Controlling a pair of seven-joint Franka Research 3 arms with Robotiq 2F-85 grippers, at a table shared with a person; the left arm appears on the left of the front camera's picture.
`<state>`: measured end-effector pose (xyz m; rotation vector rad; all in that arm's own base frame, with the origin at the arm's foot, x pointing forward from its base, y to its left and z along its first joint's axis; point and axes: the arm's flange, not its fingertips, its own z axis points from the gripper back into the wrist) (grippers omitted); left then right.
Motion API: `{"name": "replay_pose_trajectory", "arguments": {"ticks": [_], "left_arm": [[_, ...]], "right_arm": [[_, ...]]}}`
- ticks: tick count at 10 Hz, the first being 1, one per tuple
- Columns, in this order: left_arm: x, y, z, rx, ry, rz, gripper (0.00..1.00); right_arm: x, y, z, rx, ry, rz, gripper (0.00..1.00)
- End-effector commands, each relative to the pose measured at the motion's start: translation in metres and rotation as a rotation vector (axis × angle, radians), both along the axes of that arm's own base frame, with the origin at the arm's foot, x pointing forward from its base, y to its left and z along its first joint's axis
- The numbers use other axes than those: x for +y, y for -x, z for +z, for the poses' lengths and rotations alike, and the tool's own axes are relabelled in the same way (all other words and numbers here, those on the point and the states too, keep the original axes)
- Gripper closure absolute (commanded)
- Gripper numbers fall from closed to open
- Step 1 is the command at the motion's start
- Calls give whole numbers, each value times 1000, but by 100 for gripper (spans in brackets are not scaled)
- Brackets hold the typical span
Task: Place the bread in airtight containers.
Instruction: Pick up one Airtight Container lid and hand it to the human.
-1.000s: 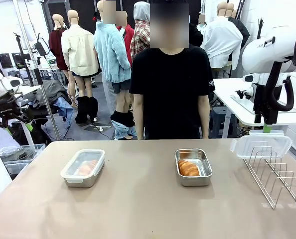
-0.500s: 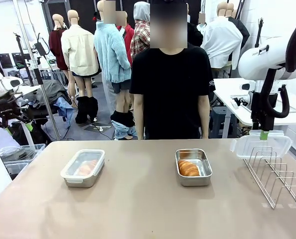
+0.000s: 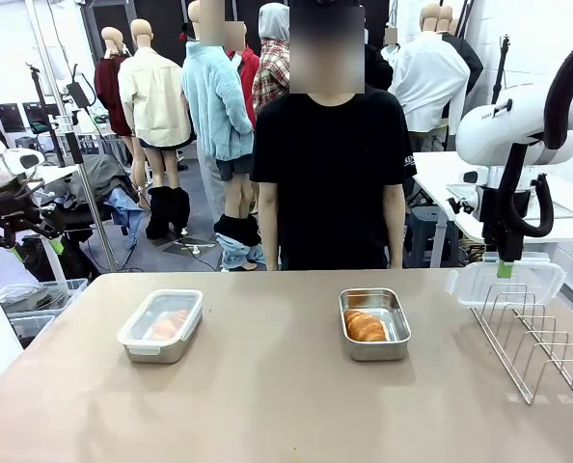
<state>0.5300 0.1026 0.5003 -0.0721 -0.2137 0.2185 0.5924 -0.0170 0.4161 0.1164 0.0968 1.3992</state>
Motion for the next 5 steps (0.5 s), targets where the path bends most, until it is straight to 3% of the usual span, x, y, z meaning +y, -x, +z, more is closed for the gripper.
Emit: {"name": "replay_pose_trajectory", "arguments": {"ticks": [1,5], "left_arm": [[0,1,2,-2,-17,11,28],[0,1,2,-2,-17,11,28]], "right_arm": [[2,-9,-5,-19,24,-11,0],[2,-8,-1,-33,20,-21,78]]}}
